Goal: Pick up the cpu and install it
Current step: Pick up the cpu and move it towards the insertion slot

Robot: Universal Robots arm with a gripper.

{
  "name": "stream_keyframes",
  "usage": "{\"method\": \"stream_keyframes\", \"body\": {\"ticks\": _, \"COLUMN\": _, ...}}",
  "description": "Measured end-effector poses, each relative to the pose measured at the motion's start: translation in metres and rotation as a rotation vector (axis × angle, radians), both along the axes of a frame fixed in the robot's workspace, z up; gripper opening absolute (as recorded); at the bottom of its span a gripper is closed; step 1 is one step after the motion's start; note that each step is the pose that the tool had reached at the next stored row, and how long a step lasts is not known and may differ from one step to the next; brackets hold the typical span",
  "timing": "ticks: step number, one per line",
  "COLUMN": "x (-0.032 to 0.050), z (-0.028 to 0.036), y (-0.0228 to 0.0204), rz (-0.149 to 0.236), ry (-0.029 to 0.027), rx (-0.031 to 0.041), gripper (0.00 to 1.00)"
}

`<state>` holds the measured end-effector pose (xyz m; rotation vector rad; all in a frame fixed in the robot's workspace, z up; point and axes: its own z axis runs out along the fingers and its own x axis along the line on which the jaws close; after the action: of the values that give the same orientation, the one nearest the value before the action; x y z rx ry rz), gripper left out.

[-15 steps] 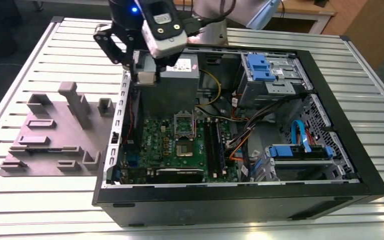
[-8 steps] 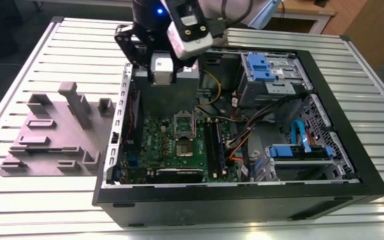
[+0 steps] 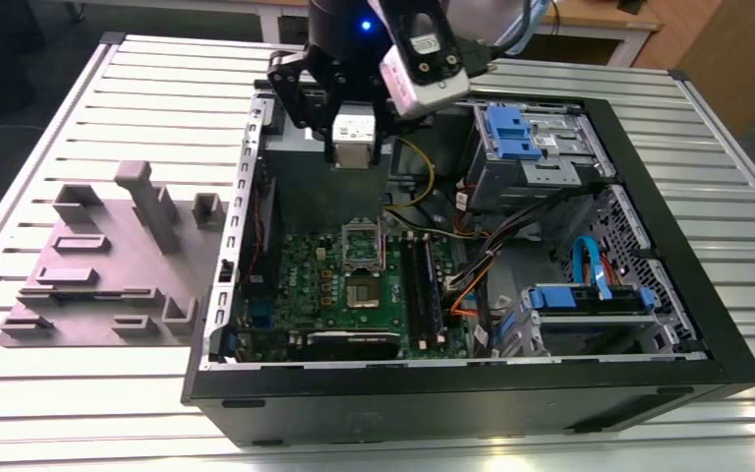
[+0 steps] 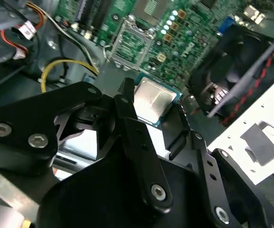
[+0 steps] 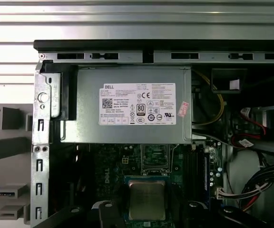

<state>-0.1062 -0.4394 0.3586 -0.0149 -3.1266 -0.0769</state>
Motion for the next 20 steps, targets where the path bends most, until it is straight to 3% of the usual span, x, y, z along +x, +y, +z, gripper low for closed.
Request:
{"method": "stream_keyframes", "body": {"ticks": 9, "x": 0.0029, "z": 0.0000, "y": -0.0017, "rz": 0.000, "ry": 0.0002, "rx": 0.0000, "gripper": 0.47}}
{"method": "stream_keyframes", "body": {"ticks": 15, "x": 0.0028, "z": -0.0023, "y": -0.0121, "rz": 0.000, "ry": 0.0003, "rx": 0.0000, "gripper": 0.47}}
{"method": "stream_keyframes", "body": {"ticks": 20, "x": 0.0028, "z": -0.0103, "y": -0.0202, "rz": 0.000, "ry": 0.0001, "rx": 0.0006, "gripper": 0.47}}
